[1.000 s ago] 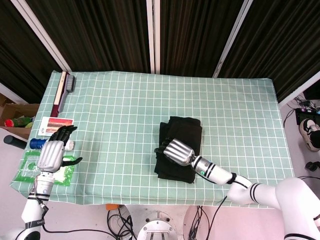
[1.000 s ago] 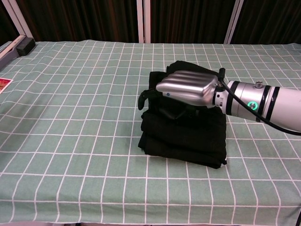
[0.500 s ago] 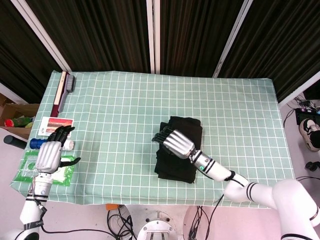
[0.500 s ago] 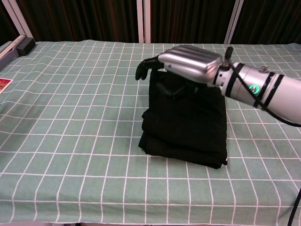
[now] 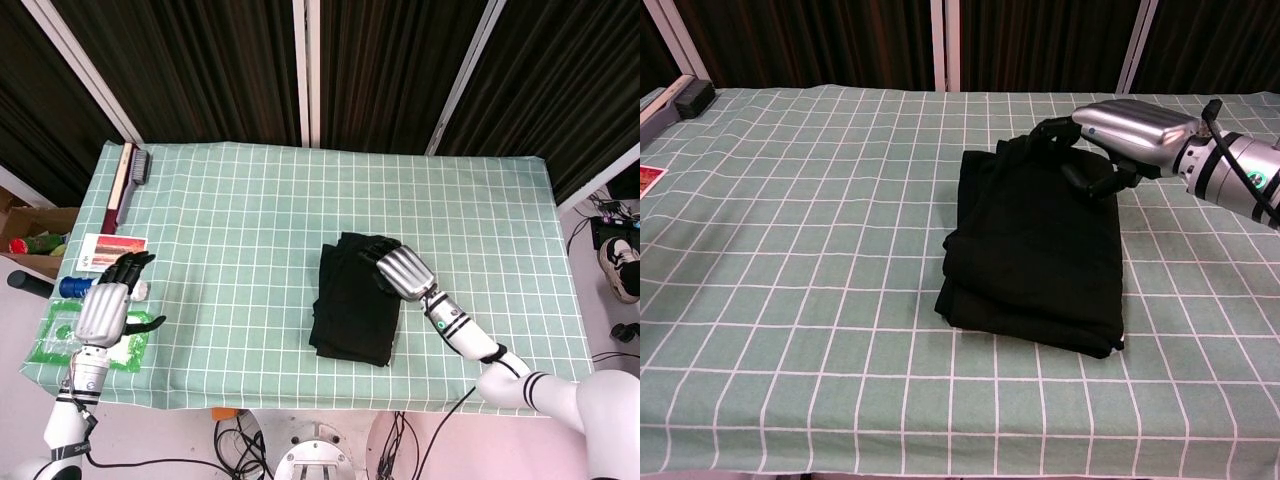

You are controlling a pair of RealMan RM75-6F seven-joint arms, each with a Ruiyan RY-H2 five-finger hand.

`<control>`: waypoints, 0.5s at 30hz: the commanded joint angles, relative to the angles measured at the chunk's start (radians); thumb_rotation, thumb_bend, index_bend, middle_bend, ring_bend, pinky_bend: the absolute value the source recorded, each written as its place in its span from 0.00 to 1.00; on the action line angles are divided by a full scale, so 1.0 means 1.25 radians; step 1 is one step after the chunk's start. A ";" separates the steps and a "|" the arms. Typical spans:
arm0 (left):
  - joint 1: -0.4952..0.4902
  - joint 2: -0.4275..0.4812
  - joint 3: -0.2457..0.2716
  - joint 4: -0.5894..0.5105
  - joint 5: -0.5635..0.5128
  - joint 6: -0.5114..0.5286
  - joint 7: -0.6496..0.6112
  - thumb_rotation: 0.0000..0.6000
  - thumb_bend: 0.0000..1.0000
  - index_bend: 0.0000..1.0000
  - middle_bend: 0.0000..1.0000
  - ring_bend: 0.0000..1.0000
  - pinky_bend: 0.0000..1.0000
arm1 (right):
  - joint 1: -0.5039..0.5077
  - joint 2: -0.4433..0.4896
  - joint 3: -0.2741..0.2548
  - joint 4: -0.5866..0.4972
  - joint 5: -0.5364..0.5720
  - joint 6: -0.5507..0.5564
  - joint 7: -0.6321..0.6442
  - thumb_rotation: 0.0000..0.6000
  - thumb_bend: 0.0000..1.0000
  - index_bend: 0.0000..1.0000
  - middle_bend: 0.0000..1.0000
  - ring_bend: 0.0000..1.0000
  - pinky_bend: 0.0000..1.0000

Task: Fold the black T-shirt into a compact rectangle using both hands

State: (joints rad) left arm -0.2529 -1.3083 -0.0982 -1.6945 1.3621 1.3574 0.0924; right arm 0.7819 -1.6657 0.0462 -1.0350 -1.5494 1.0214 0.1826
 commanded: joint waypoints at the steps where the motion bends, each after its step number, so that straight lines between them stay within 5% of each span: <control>1: 0.001 0.002 0.000 -0.003 -0.002 0.000 0.003 1.00 0.00 0.14 0.10 0.06 0.18 | 0.019 -0.060 -0.004 0.088 0.020 -0.066 0.039 1.00 0.65 0.29 0.30 0.27 0.27; 9: 0.007 0.012 -0.002 -0.007 -0.005 0.006 0.004 1.00 0.00 0.14 0.10 0.06 0.18 | 0.022 -0.059 0.002 0.094 -0.015 -0.005 0.095 1.00 0.65 0.29 0.29 0.27 0.27; 15: 0.017 0.043 0.000 -0.005 -0.002 0.020 0.027 1.00 0.00 0.14 0.10 0.06 0.18 | -0.055 0.109 0.005 -0.092 -0.046 0.167 0.006 1.00 0.53 0.28 0.29 0.27 0.27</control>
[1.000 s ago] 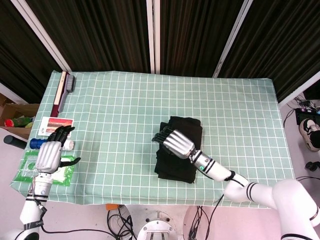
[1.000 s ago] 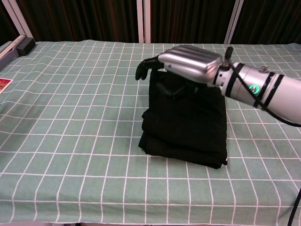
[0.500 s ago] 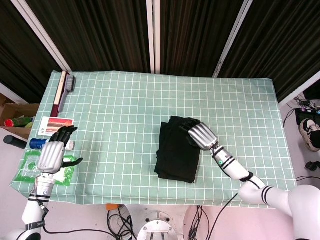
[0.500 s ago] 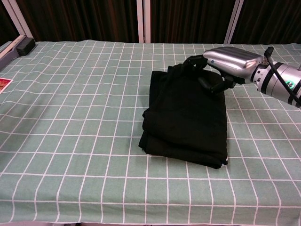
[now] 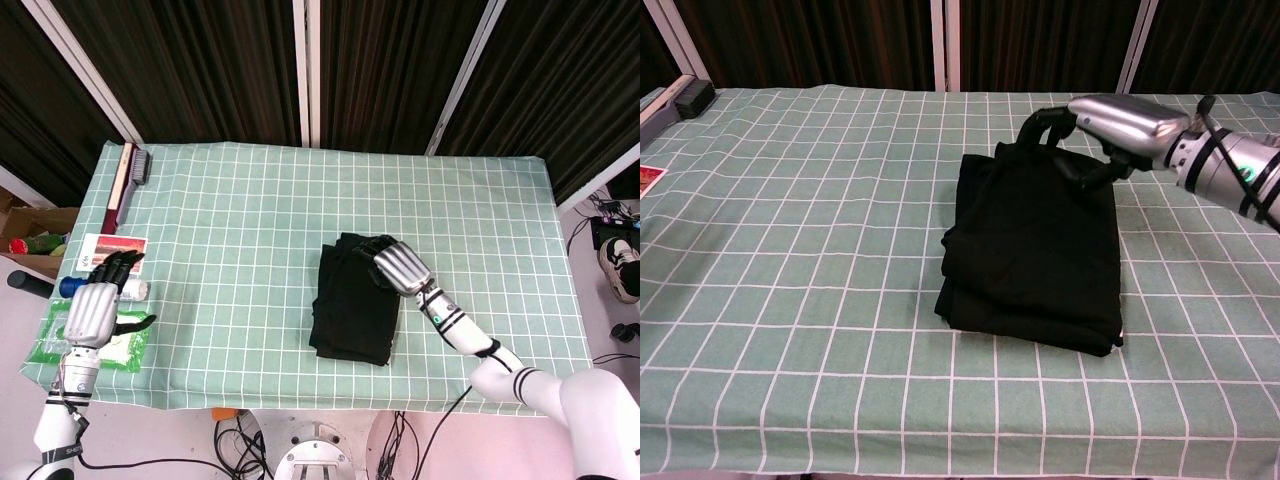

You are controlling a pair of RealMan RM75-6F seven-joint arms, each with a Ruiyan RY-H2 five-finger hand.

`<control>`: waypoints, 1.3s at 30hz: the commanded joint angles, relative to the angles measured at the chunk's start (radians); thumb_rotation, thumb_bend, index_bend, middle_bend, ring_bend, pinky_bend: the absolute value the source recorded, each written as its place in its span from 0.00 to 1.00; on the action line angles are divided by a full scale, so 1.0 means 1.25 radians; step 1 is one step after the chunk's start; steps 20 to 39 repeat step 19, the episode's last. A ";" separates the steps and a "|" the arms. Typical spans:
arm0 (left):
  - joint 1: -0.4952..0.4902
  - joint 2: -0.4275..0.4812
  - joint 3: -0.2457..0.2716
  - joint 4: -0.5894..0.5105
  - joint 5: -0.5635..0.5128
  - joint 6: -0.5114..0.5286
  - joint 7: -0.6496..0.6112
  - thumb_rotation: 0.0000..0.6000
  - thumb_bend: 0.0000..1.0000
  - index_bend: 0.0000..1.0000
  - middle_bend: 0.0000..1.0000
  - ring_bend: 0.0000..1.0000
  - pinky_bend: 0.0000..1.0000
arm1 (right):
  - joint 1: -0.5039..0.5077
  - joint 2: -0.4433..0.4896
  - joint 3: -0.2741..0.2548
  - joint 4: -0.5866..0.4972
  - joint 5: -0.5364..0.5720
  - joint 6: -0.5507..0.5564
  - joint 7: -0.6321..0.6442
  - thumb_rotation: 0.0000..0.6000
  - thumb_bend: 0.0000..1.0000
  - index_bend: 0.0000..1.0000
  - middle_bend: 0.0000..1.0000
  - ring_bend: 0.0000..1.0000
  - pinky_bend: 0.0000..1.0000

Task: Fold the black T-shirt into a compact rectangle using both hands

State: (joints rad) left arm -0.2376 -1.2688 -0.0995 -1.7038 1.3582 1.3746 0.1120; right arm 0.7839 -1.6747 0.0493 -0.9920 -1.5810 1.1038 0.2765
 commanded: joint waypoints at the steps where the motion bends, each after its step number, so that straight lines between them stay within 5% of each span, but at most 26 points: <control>1: 0.009 0.019 0.002 0.006 0.001 0.014 0.022 1.00 0.00 0.14 0.10 0.06 0.18 | -0.086 0.166 0.000 -0.182 -0.014 0.129 -0.112 1.00 0.45 0.26 0.29 0.26 0.27; 5: 0.027 0.038 0.004 0.025 0.003 0.048 0.064 1.00 0.00 0.14 0.10 0.06 0.18 | -0.193 0.307 -0.014 -0.356 0.038 0.213 -0.249 1.00 0.27 0.14 0.22 0.18 0.22; 11: 0.064 0.048 0.018 0.072 0.046 0.125 0.093 1.00 0.00 0.14 0.10 0.06 0.17 | -0.383 0.469 -0.079 -0.547 0.089 0.364 -0.327 1.00 0.23 0.00 0.08 0.02 0.09; 19: 0.140 0.038 0.080 0.080 0.122 0.211 0.067 1.00 0.00 0.14 0.10 0.06 0.17 | -0.536 0.457 -0.135 -0.503 0.048 0.481 -0.249 1.00 0.26 0.00 0.05 0.00 0.07; 39: 0.140 0.038 0.080 0.080 0.122 0.211 0.067 1.00 0.00 0.14 0.10 0.06 0.17 | -0.536 0.457 -0.135 -0.503 0.048 0.481 -0.249 1.00 0.26 0.00 0.05 0.00 0.07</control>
